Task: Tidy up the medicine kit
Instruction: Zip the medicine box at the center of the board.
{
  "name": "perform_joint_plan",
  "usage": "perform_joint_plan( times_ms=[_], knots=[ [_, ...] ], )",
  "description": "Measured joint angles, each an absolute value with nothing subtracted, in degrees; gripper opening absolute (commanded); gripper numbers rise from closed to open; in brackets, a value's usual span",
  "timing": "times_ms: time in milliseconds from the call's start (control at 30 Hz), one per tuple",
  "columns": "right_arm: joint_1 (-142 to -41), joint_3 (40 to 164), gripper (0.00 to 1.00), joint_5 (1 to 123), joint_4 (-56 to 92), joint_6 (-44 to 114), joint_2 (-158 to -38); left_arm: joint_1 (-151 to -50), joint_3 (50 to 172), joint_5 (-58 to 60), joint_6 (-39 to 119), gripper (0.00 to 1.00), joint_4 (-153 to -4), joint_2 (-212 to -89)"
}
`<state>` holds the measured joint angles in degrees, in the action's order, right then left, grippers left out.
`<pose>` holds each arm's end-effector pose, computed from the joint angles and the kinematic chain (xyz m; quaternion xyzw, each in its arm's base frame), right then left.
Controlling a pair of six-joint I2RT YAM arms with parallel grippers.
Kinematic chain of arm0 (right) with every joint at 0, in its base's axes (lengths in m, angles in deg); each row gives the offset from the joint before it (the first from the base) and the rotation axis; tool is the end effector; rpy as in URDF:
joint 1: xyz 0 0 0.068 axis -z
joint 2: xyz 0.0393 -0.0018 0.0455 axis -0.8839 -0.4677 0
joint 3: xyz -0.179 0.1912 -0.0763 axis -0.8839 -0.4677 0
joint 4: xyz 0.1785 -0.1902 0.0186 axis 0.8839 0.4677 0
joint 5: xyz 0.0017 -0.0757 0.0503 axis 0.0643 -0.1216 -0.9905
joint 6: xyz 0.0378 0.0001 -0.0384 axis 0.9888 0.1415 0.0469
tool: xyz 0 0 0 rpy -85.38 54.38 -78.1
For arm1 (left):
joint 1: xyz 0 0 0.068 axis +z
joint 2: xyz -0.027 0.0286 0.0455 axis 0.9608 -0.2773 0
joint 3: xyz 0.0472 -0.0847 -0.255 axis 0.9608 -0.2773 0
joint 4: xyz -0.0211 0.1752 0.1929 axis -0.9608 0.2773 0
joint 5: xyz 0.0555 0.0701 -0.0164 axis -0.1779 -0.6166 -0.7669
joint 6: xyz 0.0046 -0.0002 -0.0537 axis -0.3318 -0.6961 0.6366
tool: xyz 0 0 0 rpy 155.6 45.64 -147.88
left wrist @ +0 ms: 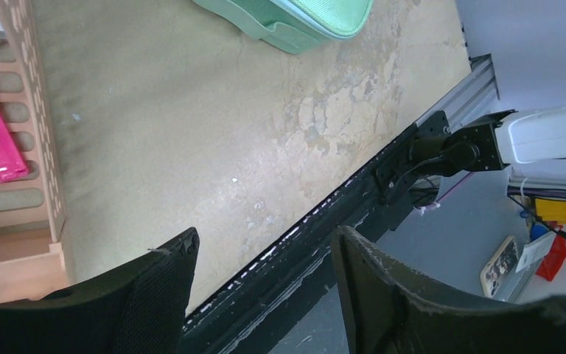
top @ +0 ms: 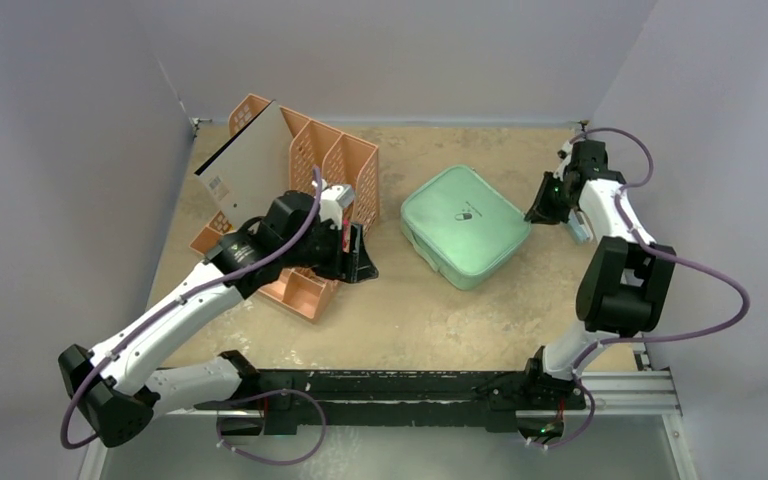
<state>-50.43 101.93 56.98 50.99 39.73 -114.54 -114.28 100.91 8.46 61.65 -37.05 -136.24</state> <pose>0.3604 -0.0663 0.2486 0.1589 0.9365 0.1089 0.2931 0.1630 -0.1512 0.3414 0.1119 0.8861 -0.3585 0.2716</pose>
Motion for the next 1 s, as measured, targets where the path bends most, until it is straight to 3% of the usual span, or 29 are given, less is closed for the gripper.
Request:
perform_joint_plan(
  times_ms=[400,1000],
  knots=[
    [-50.3,85.0,0.21,60.3,46.8,50.4,-99.4,-119.9,102.3,1.7,61.4,0.63,-40.9,-143.5],
    [-52.9,64.9,0.17,51.7,43.6,62.9,-76.5,-123.6,101.4,-4.8,63.0,0.59,-51.2,-152.8]
  ],
)
